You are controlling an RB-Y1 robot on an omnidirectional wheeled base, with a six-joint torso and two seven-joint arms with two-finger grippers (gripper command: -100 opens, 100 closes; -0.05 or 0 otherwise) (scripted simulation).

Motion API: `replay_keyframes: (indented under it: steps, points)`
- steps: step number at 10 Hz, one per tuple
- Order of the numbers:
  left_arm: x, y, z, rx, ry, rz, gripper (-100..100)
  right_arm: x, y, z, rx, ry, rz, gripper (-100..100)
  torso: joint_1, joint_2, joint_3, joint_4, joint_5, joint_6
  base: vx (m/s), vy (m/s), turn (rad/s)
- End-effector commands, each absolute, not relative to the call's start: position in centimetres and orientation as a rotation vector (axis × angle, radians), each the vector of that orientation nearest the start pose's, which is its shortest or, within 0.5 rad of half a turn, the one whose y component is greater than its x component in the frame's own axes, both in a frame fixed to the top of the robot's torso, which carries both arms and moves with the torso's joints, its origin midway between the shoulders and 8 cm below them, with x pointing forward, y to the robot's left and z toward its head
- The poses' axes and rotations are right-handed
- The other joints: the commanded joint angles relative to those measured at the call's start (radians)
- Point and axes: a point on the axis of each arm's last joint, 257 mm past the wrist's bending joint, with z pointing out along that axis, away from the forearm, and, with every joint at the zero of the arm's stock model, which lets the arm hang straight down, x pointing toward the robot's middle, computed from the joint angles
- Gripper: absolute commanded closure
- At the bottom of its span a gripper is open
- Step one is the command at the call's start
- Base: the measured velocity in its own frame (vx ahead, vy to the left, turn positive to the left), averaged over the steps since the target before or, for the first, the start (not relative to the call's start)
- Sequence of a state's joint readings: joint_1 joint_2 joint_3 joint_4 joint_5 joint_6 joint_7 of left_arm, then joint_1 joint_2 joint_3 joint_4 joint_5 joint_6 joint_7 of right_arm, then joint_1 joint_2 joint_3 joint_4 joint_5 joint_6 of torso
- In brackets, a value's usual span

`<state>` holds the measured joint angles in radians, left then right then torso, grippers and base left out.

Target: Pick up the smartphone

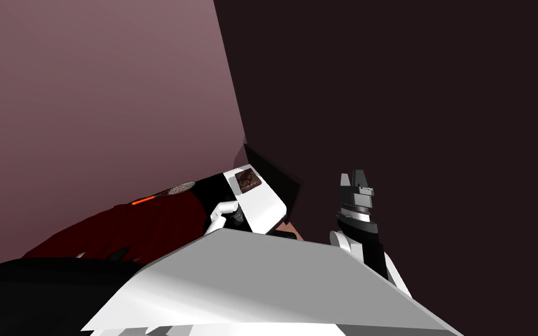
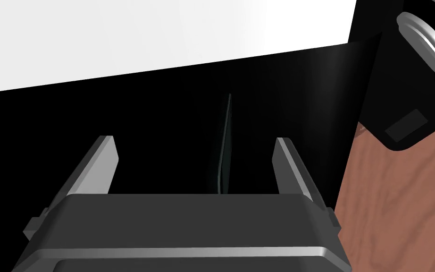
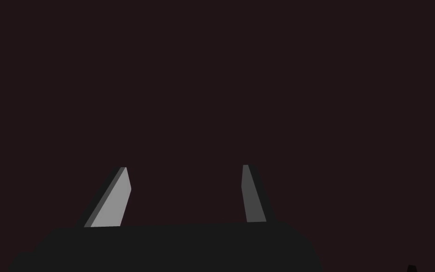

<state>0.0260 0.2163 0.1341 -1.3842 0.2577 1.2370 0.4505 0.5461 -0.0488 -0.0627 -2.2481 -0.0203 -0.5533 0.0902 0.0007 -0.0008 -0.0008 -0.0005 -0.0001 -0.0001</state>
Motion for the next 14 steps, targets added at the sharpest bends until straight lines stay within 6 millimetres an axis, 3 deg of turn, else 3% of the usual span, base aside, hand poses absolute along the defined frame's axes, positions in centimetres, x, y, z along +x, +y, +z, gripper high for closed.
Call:
replay_keyframes:
  steps: [1, 6, 7, 8, 13, 14]
  points:
    - [29.9, 33.4, -52.0, -2.778, 1.373, -0.179, -100, 33.4, -30.3, 0.8, 0.605, 0.672, 1.150, 0, 0.000, 0.000, 0.000, 0.000, 0.000, 0.000, 0.017, 0.000, 0.013]
    - [28.7, 33.4, -52.3, -2.843, 1.362, -0.102, -100, 33.4, -30.3, 0.8, 0.605, 0.672, 1.150, 0, 0.000, 0.000, 0.000, 0.000, 0.000, 0.000, 0.015, -0.003, 0.012]
    - [28.6, 33.4, -52.3, -2.846, 1.362, -0.097, 0, 33.4, -30.3, 0.8, 0.605, 0.672, 1.150, 0, 0.000, 0.001, 0.001, 0.000, 0.000, 0.000, 0.000, 0.000, 0.000]
    - [28.3, 33.3, -53.0, -2.845, 1.363, -0.098, -100, 33.4, -30.3, 0.8, 0.605, 0.672, 1.150, 0, 0.000, 0.001, 0.001, 0.000, 0.000, 0.000, 0.015, 0.002, 0.010]
    - [27.8, 32.9, -54.5, -2.844, 1.367, -0.095, -100, 33.4, -30.3, 0.8, 0.605, 0.672, 1.150, 0, 0.000, 0.000, 0.000, 0.000, 0.000, 0.000, 0.022, 0.003, 0.007]
    - [27.8, 32.9, -54.5, -2.843, 1.367, -0.097, 100, 33.4, -30.3, 0.8, 0.605, 0.672, 1.150, 0, 0.000, 0.000, 0.000, 0.000, 0.000, 0.000, 0.000, 0.000, 0.000]
